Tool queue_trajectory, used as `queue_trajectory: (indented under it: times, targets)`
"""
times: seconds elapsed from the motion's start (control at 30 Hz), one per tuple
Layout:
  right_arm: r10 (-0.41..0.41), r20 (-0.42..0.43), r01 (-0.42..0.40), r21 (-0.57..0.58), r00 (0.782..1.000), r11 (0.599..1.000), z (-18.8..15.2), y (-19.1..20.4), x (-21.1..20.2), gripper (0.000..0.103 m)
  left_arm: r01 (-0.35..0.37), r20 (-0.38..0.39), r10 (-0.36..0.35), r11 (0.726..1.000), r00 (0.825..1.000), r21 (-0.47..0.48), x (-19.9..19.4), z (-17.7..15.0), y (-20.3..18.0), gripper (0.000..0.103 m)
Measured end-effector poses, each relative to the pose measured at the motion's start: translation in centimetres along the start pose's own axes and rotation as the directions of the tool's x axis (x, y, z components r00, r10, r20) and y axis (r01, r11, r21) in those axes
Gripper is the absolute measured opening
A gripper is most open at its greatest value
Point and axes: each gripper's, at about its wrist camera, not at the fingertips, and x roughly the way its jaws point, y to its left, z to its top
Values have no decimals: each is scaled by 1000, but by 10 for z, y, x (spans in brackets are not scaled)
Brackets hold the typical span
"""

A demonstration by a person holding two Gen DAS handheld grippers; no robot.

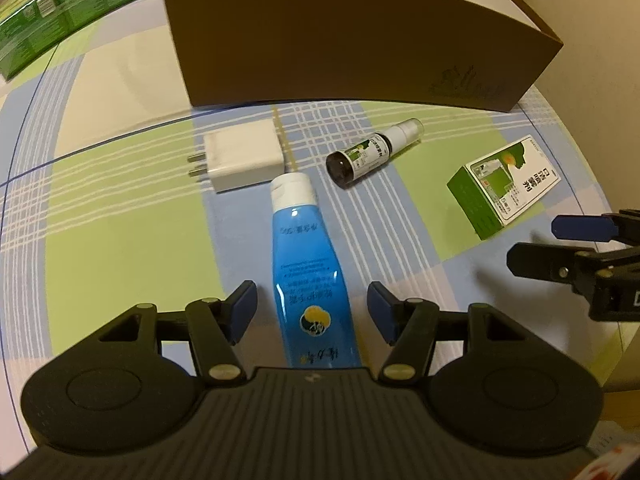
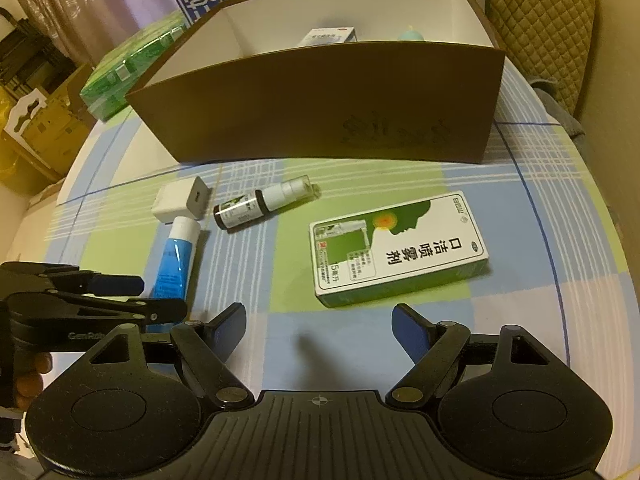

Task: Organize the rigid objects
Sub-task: 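Lower the left tool onto the blue tube and close on it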

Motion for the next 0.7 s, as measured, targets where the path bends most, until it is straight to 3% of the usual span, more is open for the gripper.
queue_trajectory:
  times: [0.37,0.7]
  targets:
    - [-11,-2,11,22,1000,1000,-2,-9,1,77,-49,10,49,999,999,17,14,7,-7,43]
    - [-7,-5,8,16,1000,1000,-2,-8,2,77,-60,28,59,997,998,45,13,6,-8,38]
